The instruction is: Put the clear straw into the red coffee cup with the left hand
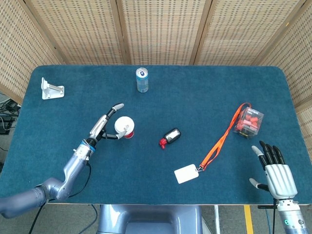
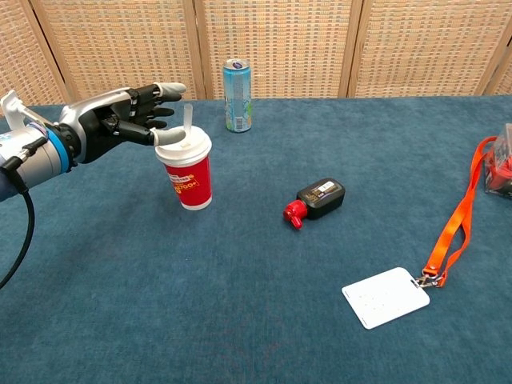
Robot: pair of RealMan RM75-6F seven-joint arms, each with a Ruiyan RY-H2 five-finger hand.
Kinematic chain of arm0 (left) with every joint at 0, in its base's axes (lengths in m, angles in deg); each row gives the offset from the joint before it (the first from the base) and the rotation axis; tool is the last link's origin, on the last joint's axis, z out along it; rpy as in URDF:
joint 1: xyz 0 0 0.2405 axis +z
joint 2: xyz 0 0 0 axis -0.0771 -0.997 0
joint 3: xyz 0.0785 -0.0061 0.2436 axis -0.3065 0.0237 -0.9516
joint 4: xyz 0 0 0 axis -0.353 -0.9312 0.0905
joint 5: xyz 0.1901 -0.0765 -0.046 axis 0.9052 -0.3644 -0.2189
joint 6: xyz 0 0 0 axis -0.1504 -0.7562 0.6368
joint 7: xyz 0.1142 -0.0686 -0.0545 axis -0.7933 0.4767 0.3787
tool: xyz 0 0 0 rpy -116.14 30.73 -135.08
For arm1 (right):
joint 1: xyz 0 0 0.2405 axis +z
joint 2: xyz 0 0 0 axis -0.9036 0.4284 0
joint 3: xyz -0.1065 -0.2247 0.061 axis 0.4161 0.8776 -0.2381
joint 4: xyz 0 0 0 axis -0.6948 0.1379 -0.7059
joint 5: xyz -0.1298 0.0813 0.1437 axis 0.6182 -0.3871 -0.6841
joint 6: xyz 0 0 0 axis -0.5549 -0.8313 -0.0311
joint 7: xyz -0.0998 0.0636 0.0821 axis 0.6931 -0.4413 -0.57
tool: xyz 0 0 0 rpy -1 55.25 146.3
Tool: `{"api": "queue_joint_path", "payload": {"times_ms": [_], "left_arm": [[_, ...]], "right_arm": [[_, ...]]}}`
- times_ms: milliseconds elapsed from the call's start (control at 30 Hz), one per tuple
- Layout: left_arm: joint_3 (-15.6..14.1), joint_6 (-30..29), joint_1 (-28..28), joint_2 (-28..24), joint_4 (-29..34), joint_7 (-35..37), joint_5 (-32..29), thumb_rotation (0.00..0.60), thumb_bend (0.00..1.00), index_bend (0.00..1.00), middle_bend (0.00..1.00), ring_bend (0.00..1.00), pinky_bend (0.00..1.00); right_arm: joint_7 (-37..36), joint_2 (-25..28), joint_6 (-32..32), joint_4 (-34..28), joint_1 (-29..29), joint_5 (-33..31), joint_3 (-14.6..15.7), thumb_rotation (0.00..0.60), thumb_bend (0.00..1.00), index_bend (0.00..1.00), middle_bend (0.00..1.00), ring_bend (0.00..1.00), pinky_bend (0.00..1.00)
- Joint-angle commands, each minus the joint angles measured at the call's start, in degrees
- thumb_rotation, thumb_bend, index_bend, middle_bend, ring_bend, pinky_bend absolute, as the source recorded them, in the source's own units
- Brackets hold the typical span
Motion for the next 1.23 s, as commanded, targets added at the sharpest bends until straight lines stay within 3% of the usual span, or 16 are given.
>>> {"api": "queue_joint_path", "payload": {"times_ms": [33,300,533,633,733,833,1000,1233], "left_arm": [[0.1,-0.4,0.2,-0.4,0.6,0.4,0.1,0.600,0.29,0.08,0.00,0.00,0.00],[1.8,-7.2,2.2,-4.5,5.9,-2.4,1.6,0.600,0.29,0.08,0.00,0.00,0.00],[0.9,-16.5,6.0,-11.0,12.2,-22.9,3.4,0.600,0.29,0.00,0.00,0.00,0.00],[-2.9,-21.2,9.3,-14.8,14.9,-39.2,5.5,0.600,0.29,0.00,0.00,0.00,0.00],[-4.6,-23.5,11.2,-16.1,16.8,-46.6,6.1,0.600,0.29,0.00,0.00,0.00,0.00],[-6.5,-25.6,13.4,-17.3,18.9,-52.8,6.1,0.600,0.29,0.00,0.00,0.00,0.00],[-12.1,-27.5,19.0,-20.7,25.6,-63.2,3.6,0.600,0.22,0.00,0.00,0.00,0.00],[-18.0,-30.2,24.3,-22.8,30.3,-71.1,3.7,0.600,0.22,0.00,0.00,0.00,0.00]], "right_arm": [[0.0,0.0,0.1,-0.1,0.0,0.2,0.1,0.600,0.06,0.16,0.00,0.00,0.00],[0.0,0.1,0.6,-0.1,-0.1,0.5,0.1,0.600,0.06,0.16,0.00,0.00,0.00],[-0.1,0.3,1.2,-0.2,-0.3,0.6,-0.1,0.600,0.06,0.15,0.00,0.00,0.00],[-0.4,0.6,2.2,-0.6,-0.6,1.1,-0.1,0.600,0.06,0.14,0.00,0.00,0.00],[-0.5,0.7,2.7,-0.8,-0.7,1.4,-0.2,0.600,0.06,0.13,0.00,0.00,0.00],[-0.4,0.8,3.3,-1.0,-0.9,1.8,-0.2,0.600,0.06,0.11,0.00,0.00,0.00],[0.5,1.5,4.2,-2.0,-1.3,2.4,0.0,0.600,0.06,0.08,0.00,0.00,0.00],[1.2,2.0,5.0,-3.3,-1.6,3.3,0.2,0.600,0.06,0.07,0.00,0.00,0.00]]}}
